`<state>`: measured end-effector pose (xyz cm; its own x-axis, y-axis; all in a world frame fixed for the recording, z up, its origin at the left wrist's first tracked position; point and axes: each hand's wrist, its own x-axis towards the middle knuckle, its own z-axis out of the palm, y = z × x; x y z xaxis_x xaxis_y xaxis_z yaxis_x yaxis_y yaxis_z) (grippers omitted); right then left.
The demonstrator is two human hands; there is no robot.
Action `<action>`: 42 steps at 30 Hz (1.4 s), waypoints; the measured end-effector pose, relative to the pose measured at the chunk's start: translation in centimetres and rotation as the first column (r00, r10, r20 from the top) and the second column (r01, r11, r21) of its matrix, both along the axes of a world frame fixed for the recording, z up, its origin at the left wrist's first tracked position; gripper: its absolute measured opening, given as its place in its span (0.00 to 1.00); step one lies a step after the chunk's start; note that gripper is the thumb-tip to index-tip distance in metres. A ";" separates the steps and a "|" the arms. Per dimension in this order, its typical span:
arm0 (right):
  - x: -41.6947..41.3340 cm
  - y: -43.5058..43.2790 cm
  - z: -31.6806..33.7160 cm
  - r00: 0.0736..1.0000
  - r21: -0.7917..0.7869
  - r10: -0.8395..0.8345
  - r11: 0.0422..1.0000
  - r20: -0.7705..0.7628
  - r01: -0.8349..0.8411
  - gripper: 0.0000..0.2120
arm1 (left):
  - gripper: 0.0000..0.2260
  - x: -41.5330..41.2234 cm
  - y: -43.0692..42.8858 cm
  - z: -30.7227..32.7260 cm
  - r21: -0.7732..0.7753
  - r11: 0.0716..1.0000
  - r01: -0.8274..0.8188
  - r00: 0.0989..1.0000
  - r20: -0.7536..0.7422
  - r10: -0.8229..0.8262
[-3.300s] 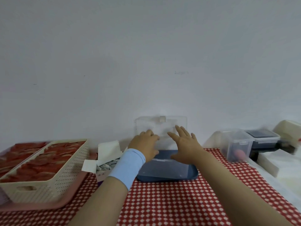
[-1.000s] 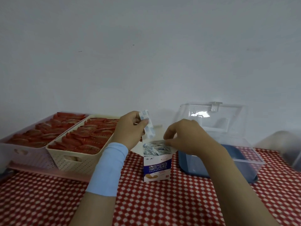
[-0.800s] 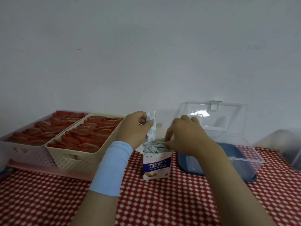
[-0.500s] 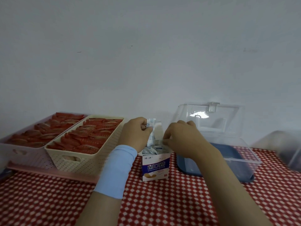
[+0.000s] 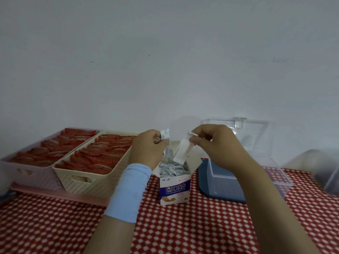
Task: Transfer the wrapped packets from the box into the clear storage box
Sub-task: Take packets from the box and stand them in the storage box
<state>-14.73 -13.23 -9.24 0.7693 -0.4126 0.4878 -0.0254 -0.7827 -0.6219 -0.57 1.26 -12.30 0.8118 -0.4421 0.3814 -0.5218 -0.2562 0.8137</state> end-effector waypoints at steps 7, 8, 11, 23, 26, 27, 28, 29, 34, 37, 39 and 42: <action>0.5 1.0 0.0 0.999 0.102 0.021 0.995 -0.038 -0.017 0.03 | 0.08 -2.0 0.7 1.7 -0.023 0.932 0.363 0.900 -0.249 -0.357; 0.5 1.0 0.0 0.999 0.127 0.023 0.992 -0.041 -0.018 0.03 | 0.10 -2.2 0.7 1.8 -0.043 0.921 0.387 0.880 -0.279 -0.383; 0.3 0.9 0.2 0.999 0.186 0.040 0.982 -0.027 -0.034 0.04 | 0.13 -2.3 0.8 2.0 -0.162 0.894 0.417 0.797 -0.407 -0.446; -0.4 1.2 0.9 0.978 0.502 0.164 0.840 0.128 -0.206 0.07 | 0.06 -2.3 1.3 2.2 -0.339 0.764 0.548 0.579 -0.506 -0.640; -0.8 1.1 1.1 0.972 0.521 0.198 0.820 0.128 -0.236 0.07 | 0.16 -2.3 1.7 2.1 -0.394 0.672 0.628 0.441 -0.532 -0.723; -0.8 1.1 1.1 0.968 0.530 0.217 0.810 0.125 -0.250 0.06 | 0.17 -2.3 1.7 1.9 -0.396 0.663 0.636 0.434 -0.527 -0.731; -0.8 1.1 1.1 0.965 0.540 0.232 0.800 0.125 -0.262 0.06 | 0.17 -2.4 1.7 1.9 -0.406 0.658 0.635 0.428 -0.524 -0.736; -0.7 1.2 1.1 0.963 0.546 0.241 0.794 0.123 -0.268 0.05 | 0.16 -2.4 1.6 1.8 -0.423 0.652 0.629 0.420 -0.521 -0.743; 0.0 2.0 0.6 0.959 0.524 0.241 0.803 0.149 -0.283 0.03 | 0.16 -2.2 1.8 1.7 -0.436 0.672 0.599 0.439 -0.523 -0.731; 0.7 2.4 0.2 0.967 0.506 0.202 0.824 0.157 -0.255 0.06 | 0.13 -1.7 2.1 1.8 -0.431 0.715 0.550 0.493 -0.524 -0.695; 1.2 2.0 -0.4 0.986 0.411 0.132 0.897 0.098 -0.161 0.13 | 0.18 -1.3 2.4 1.9 -0.397 0.765 0.507 0.548 -0.536 -0.642; 1.4 1.4 -1.3 0.978 -0.108 -0.085 0.992 -0.191 0.065 0.08 | 0.21 -0.6 2.7 1.5 -0.366 0.849 0.380 0.650 -0.547 -0.527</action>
<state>-13.29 -11.78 -10.52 0.8225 -0.4291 0.3733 -0.1993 -0.8322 -0.5174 -1.18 3.93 -10.76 0.6107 -0.7918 0.0046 0.0984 0.0816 0.9918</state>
